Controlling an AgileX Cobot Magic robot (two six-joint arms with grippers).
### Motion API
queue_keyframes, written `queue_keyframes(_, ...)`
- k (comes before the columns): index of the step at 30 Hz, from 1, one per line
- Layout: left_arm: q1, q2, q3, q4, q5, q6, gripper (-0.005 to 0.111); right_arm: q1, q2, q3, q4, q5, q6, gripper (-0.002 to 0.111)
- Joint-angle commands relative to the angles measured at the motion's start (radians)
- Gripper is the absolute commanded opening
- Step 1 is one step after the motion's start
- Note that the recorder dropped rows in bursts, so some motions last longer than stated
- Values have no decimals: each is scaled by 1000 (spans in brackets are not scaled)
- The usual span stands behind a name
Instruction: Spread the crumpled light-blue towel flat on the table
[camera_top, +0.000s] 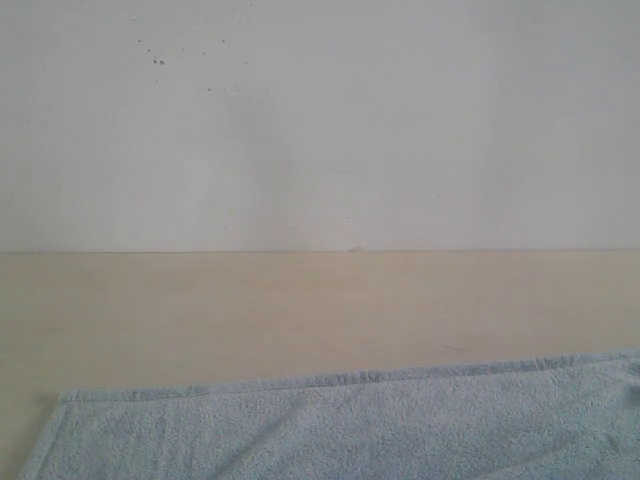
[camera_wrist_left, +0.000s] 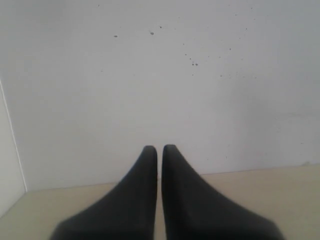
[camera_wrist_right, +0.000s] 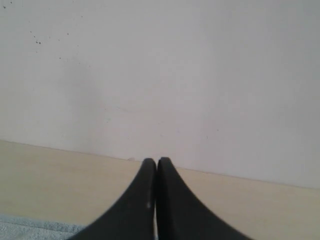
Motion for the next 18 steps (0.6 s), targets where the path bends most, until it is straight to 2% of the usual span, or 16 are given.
queue_keyframes(1,-1,4,4,-8,-10,-9,4,-90,-133,31,4,130,0,0)
queue_keyframes(4,-1,4,4,-8,-10,-9,4,-170,-224,57,4,304,-5,0)
queue_keyframes(11,-1,-1,4,-8,-10,-9,4,-361,-224,61,-19,467,1,0)
queue_keyframes(13,-1,0,4,-8,-8,-9,4,-401,-224,61,-148,501,128,0)
queue_keyframes(17,-1,0,4,-8,-6,-9,4,-414,-224,61,-508,571,528,0)
queue_keyframes(18,-1,0,4,-8,-6,-9,4,-414,-224,61,-554,565,572,0)
